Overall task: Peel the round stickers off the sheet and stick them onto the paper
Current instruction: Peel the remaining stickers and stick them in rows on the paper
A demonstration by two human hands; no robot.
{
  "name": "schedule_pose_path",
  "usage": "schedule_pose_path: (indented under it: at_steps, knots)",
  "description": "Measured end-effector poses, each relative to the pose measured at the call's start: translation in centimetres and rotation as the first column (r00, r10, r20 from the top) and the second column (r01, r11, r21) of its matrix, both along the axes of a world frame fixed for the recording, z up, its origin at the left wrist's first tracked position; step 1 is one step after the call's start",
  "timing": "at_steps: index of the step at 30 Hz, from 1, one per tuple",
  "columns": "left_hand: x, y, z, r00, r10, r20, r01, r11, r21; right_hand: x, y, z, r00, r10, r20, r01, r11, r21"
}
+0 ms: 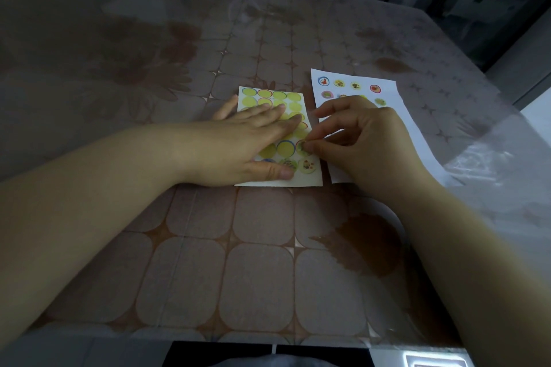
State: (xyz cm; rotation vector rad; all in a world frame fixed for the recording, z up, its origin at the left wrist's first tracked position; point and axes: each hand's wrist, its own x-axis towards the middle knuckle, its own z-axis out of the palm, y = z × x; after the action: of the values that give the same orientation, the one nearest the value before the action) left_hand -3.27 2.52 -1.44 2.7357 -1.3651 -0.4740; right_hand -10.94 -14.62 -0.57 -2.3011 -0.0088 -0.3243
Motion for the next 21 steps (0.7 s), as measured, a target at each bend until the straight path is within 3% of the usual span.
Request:
schedule_pose_path:
  at_steps: [8, 14, 18, 21]
  knots:
    - [-0.1, 0.1, 0.2, 1.000, -0.001, -0.016, 0.001, 1.000, -0.016, -0.2, -0.6, 0.5, 0.999, 0.012, -0.039, -0.015, 0.996, -0.088]
    - [0.0, 0.0, 0.2, 1.000, 0.001, -0.003, -0.001, 1.000, -0.016, -0.1, -0.5, 0.6, 0.997, -0.020, -0.079, 0.018, 1.000, -0.019]
    - [0.3, 0.3, -0.1, 1.000, -0.010, 0.006, 0.010, 0.999, -0.039, -0.8, -3.7, 2.8, 0.980, -0.174, -0.100, 0.174, 0.985, -0.007]
    - [0.6, 0.6, -0.6, 0.998, -0.033, 0.057, 0.038, 0.995, -0.095, -2.5, -8.1, 4.0, 0.914, -0.322, -0.249, 0.317, 0.946, -0.060]
